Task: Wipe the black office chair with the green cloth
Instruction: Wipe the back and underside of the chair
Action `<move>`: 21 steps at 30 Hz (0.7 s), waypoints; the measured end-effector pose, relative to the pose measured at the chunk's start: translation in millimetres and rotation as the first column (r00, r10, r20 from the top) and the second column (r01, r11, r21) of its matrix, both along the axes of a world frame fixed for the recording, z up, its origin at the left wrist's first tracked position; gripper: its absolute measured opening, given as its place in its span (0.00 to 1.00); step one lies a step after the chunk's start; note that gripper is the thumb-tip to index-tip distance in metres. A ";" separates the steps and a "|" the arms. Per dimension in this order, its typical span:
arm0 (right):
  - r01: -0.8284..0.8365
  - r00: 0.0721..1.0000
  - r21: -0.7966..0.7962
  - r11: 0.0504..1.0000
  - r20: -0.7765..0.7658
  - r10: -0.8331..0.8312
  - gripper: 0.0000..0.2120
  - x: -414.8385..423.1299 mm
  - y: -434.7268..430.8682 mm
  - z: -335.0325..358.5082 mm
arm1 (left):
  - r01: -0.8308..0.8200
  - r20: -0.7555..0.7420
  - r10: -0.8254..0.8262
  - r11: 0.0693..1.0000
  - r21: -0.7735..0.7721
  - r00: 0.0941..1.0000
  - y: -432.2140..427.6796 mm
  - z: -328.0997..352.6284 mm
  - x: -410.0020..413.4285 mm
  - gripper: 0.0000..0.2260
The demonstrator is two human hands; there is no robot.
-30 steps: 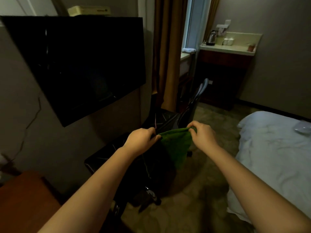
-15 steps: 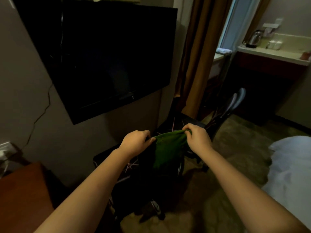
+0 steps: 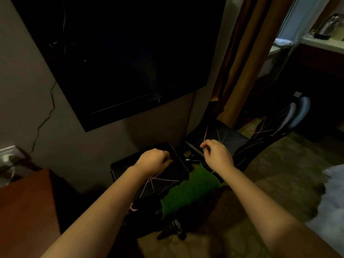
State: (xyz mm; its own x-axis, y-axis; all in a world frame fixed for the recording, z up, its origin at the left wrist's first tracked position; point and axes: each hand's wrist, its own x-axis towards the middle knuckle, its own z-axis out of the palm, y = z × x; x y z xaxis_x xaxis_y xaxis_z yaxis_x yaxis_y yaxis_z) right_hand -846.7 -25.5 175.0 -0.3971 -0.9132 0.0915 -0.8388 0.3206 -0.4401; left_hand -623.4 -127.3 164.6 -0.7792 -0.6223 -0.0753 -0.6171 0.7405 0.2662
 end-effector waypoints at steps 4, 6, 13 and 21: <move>-0.060 0.998 0.026 0.998 -0.002 0.060 0.08 -2.8 -9.3 -1.9 | -0.042 -0.046 0.042 0.999 -0.001 0.998 3.5 3.9 -5.6 0.10; -0.095 0.995 0.054 0.994 -0.001 0.095 0.08 -3.1 -13.2 -2.4 | -0.064 -0.038 0.064 0.998 0.009 0.997 9.1 4.8 -6.1 0.10; -0.287 0.958 0.111 0.951 0.008 0.288 0.08 2.3 -15.1 -6.9 | -0.198 -0.005 0.199 0.978 0.067 0.980 35.9 3.1 -0.2 0.11; -0.596 0.803 0.220 0.772 0.137 0.580 0.12 -1.4 23.1 -18.6 | -0.316 0.075 0.307 0.912 0.262 0.949 102.1 -1.0 -20.5 0.25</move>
